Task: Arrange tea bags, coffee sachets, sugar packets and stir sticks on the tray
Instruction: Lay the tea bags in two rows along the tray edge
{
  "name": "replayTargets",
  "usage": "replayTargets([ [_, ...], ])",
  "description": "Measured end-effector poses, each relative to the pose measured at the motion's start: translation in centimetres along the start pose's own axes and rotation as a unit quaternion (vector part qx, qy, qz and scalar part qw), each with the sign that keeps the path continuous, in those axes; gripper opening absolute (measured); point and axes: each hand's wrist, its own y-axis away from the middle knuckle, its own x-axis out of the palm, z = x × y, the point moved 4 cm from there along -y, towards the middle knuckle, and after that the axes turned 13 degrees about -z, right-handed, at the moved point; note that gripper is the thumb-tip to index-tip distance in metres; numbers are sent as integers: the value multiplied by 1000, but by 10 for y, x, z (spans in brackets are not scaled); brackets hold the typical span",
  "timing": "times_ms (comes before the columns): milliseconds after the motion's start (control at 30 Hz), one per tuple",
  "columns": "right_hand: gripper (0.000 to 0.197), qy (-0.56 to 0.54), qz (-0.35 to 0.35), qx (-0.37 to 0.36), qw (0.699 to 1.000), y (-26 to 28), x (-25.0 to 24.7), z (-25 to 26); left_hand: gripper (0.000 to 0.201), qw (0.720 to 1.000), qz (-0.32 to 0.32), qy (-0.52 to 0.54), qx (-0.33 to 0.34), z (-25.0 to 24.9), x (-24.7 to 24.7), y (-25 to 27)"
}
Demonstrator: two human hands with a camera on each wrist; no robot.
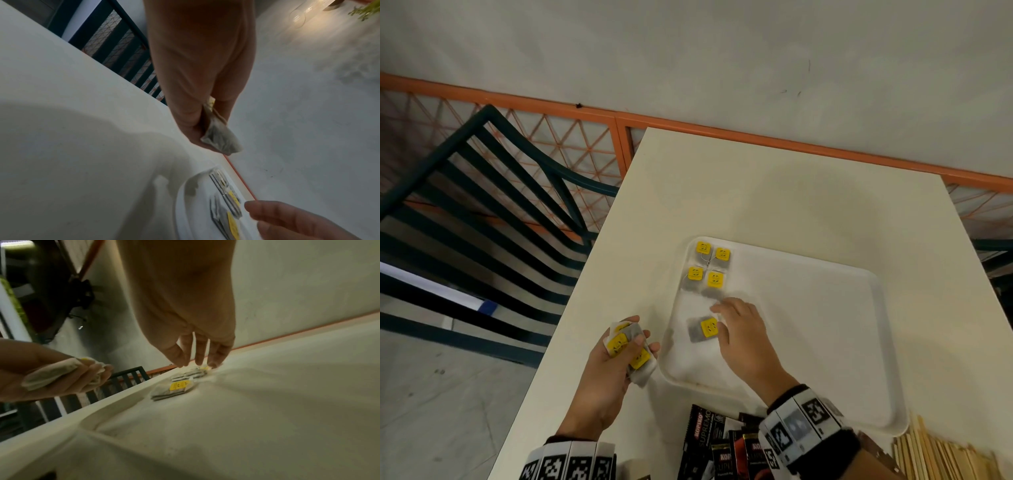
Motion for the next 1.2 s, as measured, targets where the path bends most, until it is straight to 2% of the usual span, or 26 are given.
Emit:
replayTargets([
  [67,30,62,-54,-78,994,7,-7,6,89,1000,1,7,2,2,0,-1],
  [100,31,82,-60,-95,990,11,-10,10,80,1000,4,3,-1,2,1,-1],
  [167,32,114,-31,-99,988,20,-6,13,34,1000,6,10,-9,4,2,-1],
  [200,34,127,-1,-92,988,25,-3,15,22,1000,0,8,-13,4,4,0],
  [333,43,170,91,-70,979,38,16,16,26,1000,1,-2,-14,3,8,3],
  [400,44,174,96,-74,977,36,21,17,35,1000,-2,-1,-10,1,7,4],
  [467,39,169,92,-84,978,30,20,21,24,1000,-9,-10,-7,1,4,4],
  [533,33,150,95,-85,980,22,17,24,24,1000,-6,-11,-12,1,4,4],
  [733,48,94,157,-113,977,3,19,25,25,1000,0,-26,-4,0,1,6],
  [833,50,88,139,-131,978,-3,17,29,28,1000,-2,-11,3,-4,4,9],
  [900,49,89,144,-129,977,-4,18,29,49,1000,10,-7,5,-6,7,11],
  [933,48,90,151,-122,977,-4,20,29,52,1000,20,-7,7,-7,9,12],
  [1033,51,102,121,-121,980,-6,22,33,54,1000,24,6,9,-7,11,13],
  [1133,48,108,73,-116,985,-2,17,36,45,1000,9,11,8,-4,11,11],
  [1200,46,53,46,-99,993,4,14,41,47,1000,13,1,19,-6,13,12],
])
